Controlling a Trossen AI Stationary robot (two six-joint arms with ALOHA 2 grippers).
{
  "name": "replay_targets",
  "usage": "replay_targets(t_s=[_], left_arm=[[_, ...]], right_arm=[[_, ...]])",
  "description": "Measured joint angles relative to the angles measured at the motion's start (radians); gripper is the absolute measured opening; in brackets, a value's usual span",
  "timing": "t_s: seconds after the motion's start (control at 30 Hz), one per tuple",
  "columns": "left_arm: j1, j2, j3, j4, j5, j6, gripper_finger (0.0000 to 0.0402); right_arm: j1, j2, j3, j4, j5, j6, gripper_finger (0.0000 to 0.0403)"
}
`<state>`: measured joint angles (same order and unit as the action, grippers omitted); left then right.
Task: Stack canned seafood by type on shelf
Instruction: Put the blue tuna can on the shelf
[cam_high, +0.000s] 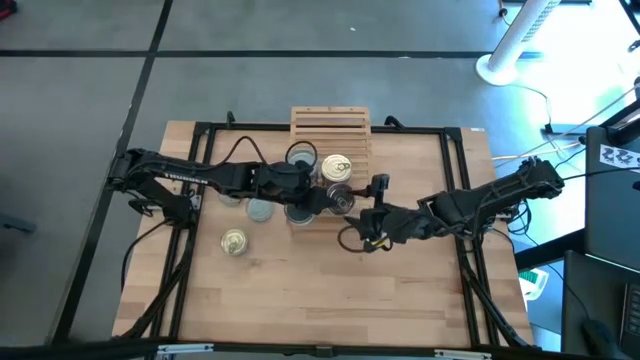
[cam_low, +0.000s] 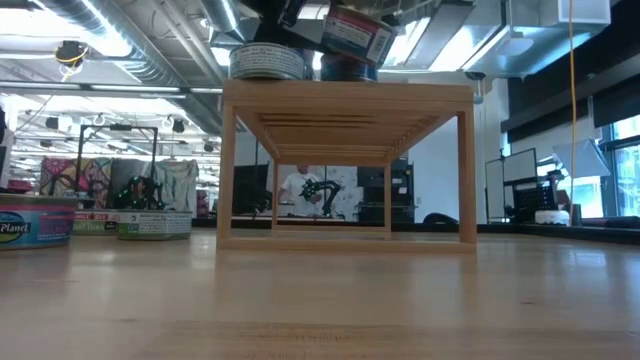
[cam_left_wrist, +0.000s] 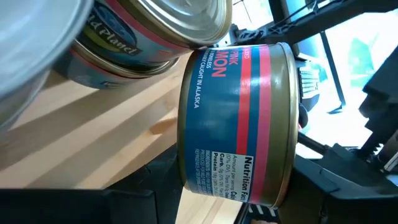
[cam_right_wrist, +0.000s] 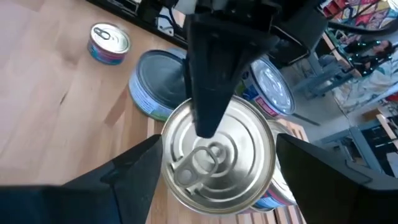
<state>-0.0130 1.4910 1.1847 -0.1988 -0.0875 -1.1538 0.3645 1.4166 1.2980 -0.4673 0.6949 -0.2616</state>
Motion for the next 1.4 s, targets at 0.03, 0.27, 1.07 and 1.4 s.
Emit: replay_targets(t_s=[0.03,0.27,1.07,1.4], left_arm=[[0.002,0.0,0.0,0.0,0.0,0.0,0.0196],[0.003,0.0,0.0,0.0,0.001,-0.005,0.0196],[-0.005,0.0,0.0,-0.009,0.018,0.106,0.0196],[-0.006,0.0,0.0,-0.034,0.013,0.097,0.0204]], right_arm=[[0.002,0.0,0.0,-0.002,0.0,0.0,0.0312],[0.002,0.0,0.0,-0.005,-0.022,0.005,0.0312],[-0.018,0.075,0.0,-0.004,-0.037,0.047,0.0312],[-0.018,0.075,0.0,-0.006,-0.068,0.047,0.0312]])
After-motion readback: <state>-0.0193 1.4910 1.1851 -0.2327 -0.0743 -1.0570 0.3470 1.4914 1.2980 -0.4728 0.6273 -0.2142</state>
